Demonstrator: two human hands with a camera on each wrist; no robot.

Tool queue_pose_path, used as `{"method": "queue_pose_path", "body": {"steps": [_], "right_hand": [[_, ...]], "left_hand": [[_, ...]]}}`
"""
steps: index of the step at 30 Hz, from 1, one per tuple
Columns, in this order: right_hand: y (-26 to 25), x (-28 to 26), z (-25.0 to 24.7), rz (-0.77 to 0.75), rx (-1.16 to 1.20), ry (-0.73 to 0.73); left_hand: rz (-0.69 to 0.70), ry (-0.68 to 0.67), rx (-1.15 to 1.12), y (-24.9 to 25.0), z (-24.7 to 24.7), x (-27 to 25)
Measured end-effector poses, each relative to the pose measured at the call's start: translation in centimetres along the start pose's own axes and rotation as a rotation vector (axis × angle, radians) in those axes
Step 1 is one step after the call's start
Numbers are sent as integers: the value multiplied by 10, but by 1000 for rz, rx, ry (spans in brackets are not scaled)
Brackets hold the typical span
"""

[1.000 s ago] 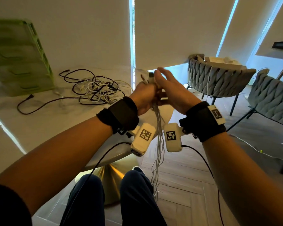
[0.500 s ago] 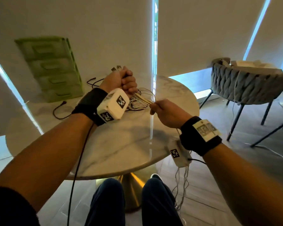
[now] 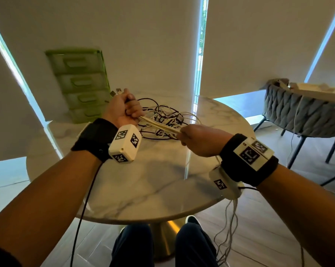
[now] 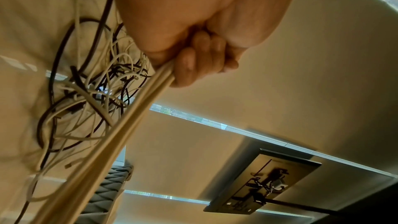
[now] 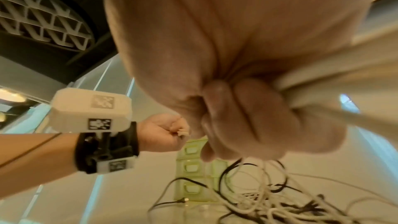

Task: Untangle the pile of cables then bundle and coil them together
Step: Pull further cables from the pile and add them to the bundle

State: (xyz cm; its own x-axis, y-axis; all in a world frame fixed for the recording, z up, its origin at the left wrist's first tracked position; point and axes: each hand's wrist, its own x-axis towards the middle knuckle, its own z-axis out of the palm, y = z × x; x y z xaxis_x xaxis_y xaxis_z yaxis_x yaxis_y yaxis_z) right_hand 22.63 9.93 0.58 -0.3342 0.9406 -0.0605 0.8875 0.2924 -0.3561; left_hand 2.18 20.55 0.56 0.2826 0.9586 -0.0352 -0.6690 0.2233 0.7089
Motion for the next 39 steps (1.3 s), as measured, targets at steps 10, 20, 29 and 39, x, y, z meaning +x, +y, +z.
{"method": "queue_pose_path", "body": {"steps": [10, 20, 29, 39], "right_hand": [[-9, 39, -28, -72, -203, -45], [55, 113, -8, 10, -542, -264], [96, 141, -74, 160, -415, -52], [-17, 177, -29, -91, -238, 34]], "left_hand": [[82, -58, -48, 23, -46, 22], [115, -102, -52, 25, -73, 35], [97, 37, -22, 20, -85, 33], [44, 85, -5, 16, -89, 36]]}}
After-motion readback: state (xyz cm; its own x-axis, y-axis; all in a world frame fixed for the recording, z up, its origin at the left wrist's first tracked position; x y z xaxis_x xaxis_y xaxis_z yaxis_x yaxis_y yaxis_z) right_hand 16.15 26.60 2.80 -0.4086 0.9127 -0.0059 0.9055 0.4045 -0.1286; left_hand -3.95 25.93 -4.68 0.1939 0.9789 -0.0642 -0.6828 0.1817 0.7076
